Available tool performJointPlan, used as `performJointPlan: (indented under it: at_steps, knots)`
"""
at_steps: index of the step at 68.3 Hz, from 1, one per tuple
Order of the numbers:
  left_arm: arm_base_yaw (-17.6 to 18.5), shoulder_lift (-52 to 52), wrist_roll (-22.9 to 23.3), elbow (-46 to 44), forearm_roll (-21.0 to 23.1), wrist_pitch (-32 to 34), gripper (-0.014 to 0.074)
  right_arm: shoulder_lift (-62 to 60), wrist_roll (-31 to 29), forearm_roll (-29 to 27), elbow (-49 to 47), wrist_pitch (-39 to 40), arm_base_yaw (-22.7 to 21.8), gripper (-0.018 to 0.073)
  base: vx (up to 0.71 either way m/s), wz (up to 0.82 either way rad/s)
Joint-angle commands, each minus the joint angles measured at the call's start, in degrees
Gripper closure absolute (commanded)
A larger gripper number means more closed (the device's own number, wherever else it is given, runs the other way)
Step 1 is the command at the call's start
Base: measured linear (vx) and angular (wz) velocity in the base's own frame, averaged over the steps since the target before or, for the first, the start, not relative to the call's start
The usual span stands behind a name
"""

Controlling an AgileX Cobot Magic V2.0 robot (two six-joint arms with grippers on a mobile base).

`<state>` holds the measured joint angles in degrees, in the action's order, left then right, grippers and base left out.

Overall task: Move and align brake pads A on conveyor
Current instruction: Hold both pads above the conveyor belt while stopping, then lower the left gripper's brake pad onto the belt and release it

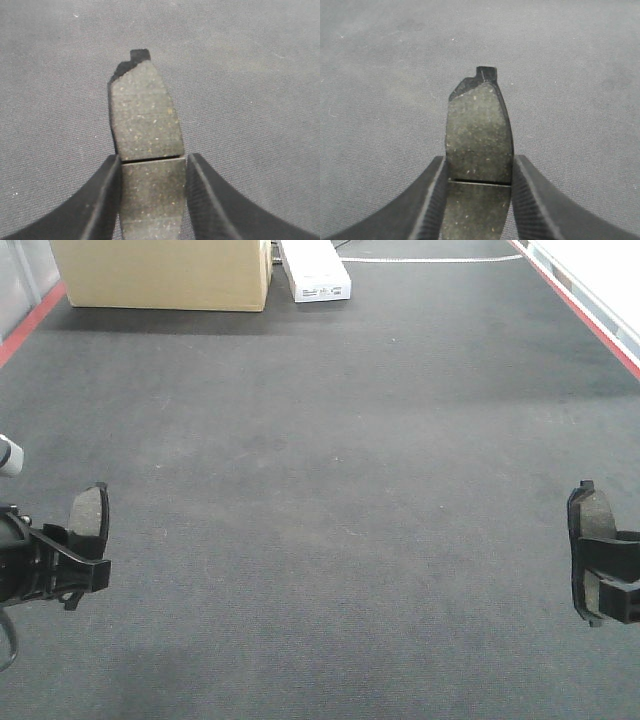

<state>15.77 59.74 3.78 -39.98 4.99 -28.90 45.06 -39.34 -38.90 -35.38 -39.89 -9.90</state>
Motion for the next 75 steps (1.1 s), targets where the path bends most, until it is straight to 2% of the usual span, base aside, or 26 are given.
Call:
performJointPlan:
  at_steps: [1,11,21,29,35,41,48,60,75]
  knots:
    - [0.4,-1.3,0.0,-1.7,0.4,4.4,0.0545,-0.3,-0.6,-2.4,-1.8,2.9,-0.2,0.0461,0.0,0.0]
    - [0.4,-1.3,0.2,-1.7,1.8,5.4,0.0545,-0.3,-0.6,-2.4,-1.8,2.9,-0.2,0.0461,0.0,0.0]
    - [0.7,-0.4,-0.2,-1.7,11.0,6.0,0.0541,-0.3,-0.6,-2.4,-1.8,2.9,-0.2,0.0461,0.0,0.0]
    - [3.3,3.1,-2.7,-1.8,14.6,8.2,0.0533,-0.3,-0.6,-2.4,-1.8,2.9,-0.2,0.0461,0.0,0.0]
    - [6.0,7.8,-2.7,-2.7,15.0,10.4,0.0519,-0.3,-0.6,-2.4,-1.8,2.9,-0.2,0.0461,0.0,0.0]
    - [7.8,13.7,-2.6,-5.4,15.9,10.0,0.0493,-0.3,-0.6,-2.4,-1.8,2.9,-0.2,0.0461,0.0,0.0]
    - [8.2,20.3,-2.1,-9.2,16.1,8.1,0.0451,-0.3,-0.6,-2.4,-1.8,2.9,-0.2,0.0461,0.0,0.0]
    - [8.1,29.8,4.1,-11.0,15.7,8.0,0.0395,-0.3,-0.6,-2.4,-1.8,2.9,-0.2,0.0461,0.0,0.0]
    - [8.1,34.8,4.5,-11.0,15.7,9.1,0.0384,-0.3,-0.6,-2.4,-1.8,2.9,-0.2,0.0461,0.0,0.0]
